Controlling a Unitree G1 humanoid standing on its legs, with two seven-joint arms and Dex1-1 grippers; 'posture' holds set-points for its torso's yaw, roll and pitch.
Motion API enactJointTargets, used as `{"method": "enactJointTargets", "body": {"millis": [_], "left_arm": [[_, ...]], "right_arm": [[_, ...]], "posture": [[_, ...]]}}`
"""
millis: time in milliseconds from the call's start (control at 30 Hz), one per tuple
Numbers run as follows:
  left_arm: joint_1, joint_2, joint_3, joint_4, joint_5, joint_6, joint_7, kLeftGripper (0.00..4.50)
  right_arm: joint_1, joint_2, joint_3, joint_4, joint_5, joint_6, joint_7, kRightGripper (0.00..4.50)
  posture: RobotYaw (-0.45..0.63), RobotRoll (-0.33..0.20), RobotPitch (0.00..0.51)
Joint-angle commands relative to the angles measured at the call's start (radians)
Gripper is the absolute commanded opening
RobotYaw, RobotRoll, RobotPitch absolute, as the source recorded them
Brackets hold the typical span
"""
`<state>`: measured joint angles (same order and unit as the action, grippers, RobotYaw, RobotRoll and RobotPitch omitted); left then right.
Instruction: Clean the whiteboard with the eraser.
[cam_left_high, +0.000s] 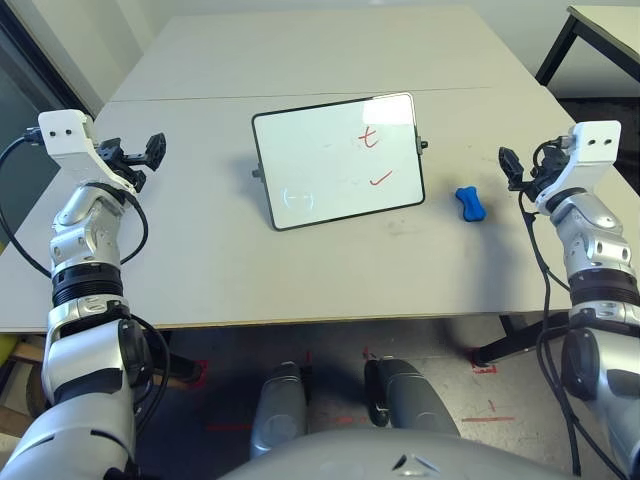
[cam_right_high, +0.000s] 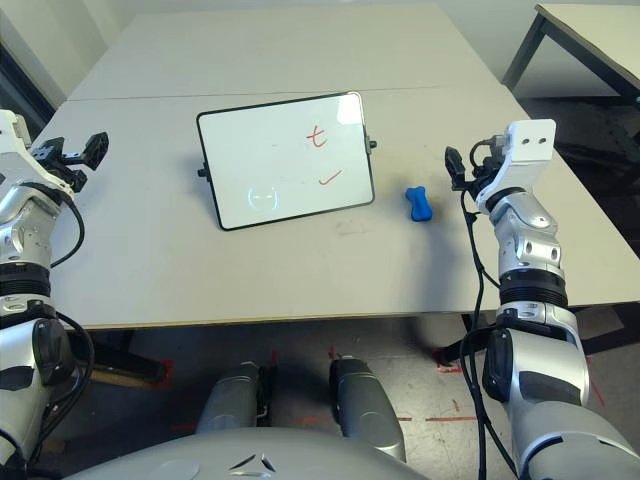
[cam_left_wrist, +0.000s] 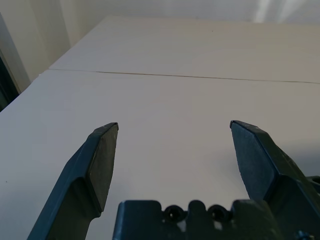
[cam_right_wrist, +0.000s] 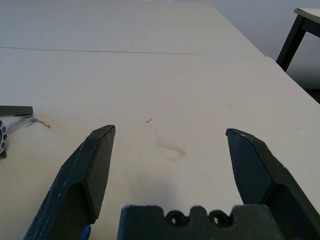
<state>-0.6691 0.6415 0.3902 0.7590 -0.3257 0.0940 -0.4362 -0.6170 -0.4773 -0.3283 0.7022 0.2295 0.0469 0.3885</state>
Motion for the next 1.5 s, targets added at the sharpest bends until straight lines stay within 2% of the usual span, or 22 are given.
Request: {"method": "enactJointTargets", "body": {"millis": [33,333,433,567,767,933,1067,1200,1300,1500], "left_arm": [[-0.008,0.006,-0.006,0.012,0.012,-0.010,-0.009,4.50],[0.025,0.006,-0.025,-0.098,-0.018,0.044,-0.098,4.50],[0.059,-0.008,-0.028,-0.205,-0.059,0.101,-0.158,4.50],[0.139,-0.020,-0.068,-0.443,-0.135,0.222,-0.255,4.50],[0.217,-0.003,-0.131,-0.684,-0.219,0.382,-0.354,4.50],[0.267,0.005,-0.210,-0.787,-0.209,0.435,-0.411,4.50],[0.268,-0.011,-0.253,-0.795,-0.187,0.432,-0.412,4.50],[0.259,-0.026,-0.293,-0.797,-0.171,0.425,-0.411,4.50],[0.251,-0.034,-0.312,-0.783,-0.157,0.415,-0.414,4.50],[0.244,-0.052,-0.337,-0.765,-0.134,0.397,-0.413,4.50]], "right_arm": [[0.000,-0.002,-0.002,-0.008,0.006,-0.003,-0.009,4.46],[0.001,0.000,0.005,-0.033,0.006,0.016,-0.014,4.46],[0.001,-0.004,0.011,-0.031,-0.003,0.020,-0.016,4.46],[-0.017,-0.014,0.019,-0.025,-0.009,0.026,-0.009,4.46],[-0.025,-0.007,0.025,-0.048,-0.010,0.048,-0.018,4.46],[-0.033,-0.010,0.058,-0.089,-0.032,0.124,-0.037,4.46],[-0.068,-0.029,0.102,-0.158,-0.050,0.306,-0.048,4.46],[-0.117,-0.085,0.201,-0.276,-0.108,0.568,-0.039,4.46],[-0.160,-0.112,0.243,-0.344,-0.112,0.757,-0.025,4.46],[-0.274,-0.153,0.309,-0.358,-0.102,1.154,-0.010,4.46]], "posture": [[-0.07,0.000,0.077],[-0.07,0.000,0.081],[-0.07,0.000,0.080],[-0.08,0.000,0.082],[-0.09,0.000,0.085],[-0.10,0.000,0.086],[-0.10,0.000,0.083],[-0.12,0.000,0.083],[-0.12,0.000,0.083],[-0.14,0.000,0.083]]}}
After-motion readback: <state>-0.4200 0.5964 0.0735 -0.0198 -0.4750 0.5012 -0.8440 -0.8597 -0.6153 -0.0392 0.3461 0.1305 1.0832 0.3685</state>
